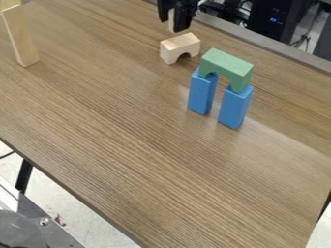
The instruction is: Put the cylinder on top of the arch
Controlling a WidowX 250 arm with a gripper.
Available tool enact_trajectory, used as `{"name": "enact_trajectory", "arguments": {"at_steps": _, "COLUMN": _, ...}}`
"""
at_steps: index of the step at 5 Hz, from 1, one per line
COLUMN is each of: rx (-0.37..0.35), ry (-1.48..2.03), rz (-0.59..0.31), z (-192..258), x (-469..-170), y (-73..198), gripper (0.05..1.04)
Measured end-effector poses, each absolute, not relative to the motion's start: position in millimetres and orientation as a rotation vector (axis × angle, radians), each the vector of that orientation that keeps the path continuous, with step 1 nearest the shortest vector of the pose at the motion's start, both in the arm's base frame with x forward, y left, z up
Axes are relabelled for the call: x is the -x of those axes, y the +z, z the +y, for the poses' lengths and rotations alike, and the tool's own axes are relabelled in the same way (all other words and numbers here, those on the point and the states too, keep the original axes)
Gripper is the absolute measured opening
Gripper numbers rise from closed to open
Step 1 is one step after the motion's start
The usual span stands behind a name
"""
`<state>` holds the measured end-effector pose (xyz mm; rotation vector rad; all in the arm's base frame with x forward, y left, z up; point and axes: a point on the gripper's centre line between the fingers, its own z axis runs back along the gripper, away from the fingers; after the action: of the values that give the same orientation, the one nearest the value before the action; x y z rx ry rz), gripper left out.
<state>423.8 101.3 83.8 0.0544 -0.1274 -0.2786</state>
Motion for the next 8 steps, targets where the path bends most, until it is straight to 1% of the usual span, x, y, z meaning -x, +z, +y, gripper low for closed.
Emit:
{"name": "enact_trajectory", "arguments": {"at_steps": 1, "rx": -0.068, "ry": -0.278, "rz": -0.119, "z": 103, "x": -422, "y": 79, "gripper": 0.554}}
{"name": "enact_trajectory", "arguments": {"at_steps": 2, "rx": -0.062, "ry": -0.284, "rz": -0.088, "z": 100, "x": -413, "y": 66, "gripper": 0.554}}
{"name": "enact_trajectory", "arguments": {"at_steps": 4, "rx": -0.072, "ry": -0.301, "rz": -0.091, "z": 95, "x": -409, "y": 63, "gripper": 0.554}}
{"name": "enact_trajectory", "arguments": {"at_steps": 5, "rx": -0.080, "ry": -0.301, "rz": -0.098, "z": 95, "x": -410, "y": 63, "gripper": 0.628}}
{"name": "enact_trajectory", "arguments": {"at_steps": 6, "rx": -0.102, "ry": -0.304, "rz": -0.096, "z": 94, "x": -411, "y": 63, "gripper": 0.931}}
{"name": "enact_trajectory", "arguments": {"at_steps": 7, "rx": -0.112, "ry": -0.305, "rz": -0.090, "z": 95, "x": -409, "y": 59, "gripper": 1.001}}
{"name": "enact_trajectory", "arguments": {"at_steps": 8, "rx": -0.097, "ry": -0.297, "rz": -0.090, "z": 93, "x": -406, "y": 54, "gripper": 0.999}}
